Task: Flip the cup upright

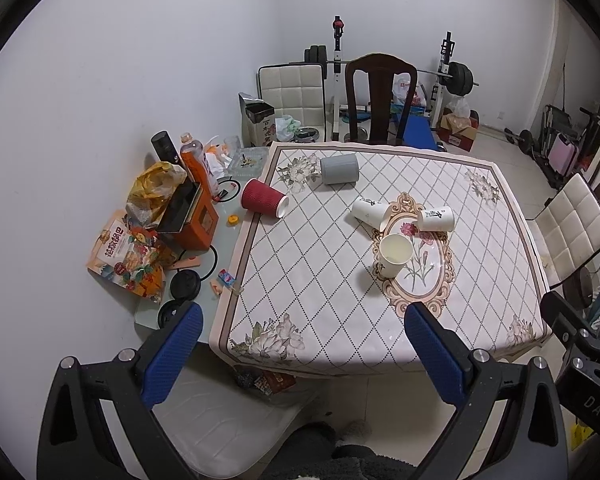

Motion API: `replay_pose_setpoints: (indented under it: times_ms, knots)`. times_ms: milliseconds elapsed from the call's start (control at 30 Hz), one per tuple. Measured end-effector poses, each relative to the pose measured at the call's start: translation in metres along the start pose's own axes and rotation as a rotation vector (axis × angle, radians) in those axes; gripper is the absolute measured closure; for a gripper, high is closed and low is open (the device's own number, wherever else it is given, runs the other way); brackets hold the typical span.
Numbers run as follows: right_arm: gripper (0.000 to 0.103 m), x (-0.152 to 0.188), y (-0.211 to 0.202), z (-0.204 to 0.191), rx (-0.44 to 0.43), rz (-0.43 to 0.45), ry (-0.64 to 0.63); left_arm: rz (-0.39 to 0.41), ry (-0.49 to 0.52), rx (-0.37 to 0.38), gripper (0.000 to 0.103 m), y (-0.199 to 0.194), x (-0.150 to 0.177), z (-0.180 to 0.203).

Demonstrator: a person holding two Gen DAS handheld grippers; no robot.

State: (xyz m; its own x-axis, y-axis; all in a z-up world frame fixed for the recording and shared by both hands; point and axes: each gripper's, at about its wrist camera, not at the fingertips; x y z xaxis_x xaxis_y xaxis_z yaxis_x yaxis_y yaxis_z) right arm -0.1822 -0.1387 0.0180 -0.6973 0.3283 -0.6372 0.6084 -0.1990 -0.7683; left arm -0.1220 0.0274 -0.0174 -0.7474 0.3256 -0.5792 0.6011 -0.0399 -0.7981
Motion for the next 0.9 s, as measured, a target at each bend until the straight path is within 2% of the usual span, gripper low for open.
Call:
replay_pose_setpoints:
  times_ms: [900]
  knots:
    - [0.0, 0.012, 0.002, -0.001, -0.002, -0.006, -0.005, -0.001, -0.015, -0.007, 0.0, -0.001, -0.001, -0.013]
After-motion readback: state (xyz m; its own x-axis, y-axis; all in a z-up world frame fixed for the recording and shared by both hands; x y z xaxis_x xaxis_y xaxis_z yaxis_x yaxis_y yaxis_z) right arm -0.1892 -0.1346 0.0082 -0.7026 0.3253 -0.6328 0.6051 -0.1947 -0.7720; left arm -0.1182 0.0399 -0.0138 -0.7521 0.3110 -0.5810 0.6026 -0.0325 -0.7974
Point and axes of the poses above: each gripper's, at about its wrist camera, not at the fingertips, and y roughly the way its jaws point, z to its right, x to its underside, and after that the axes turned 12 degrees about y, right-handed
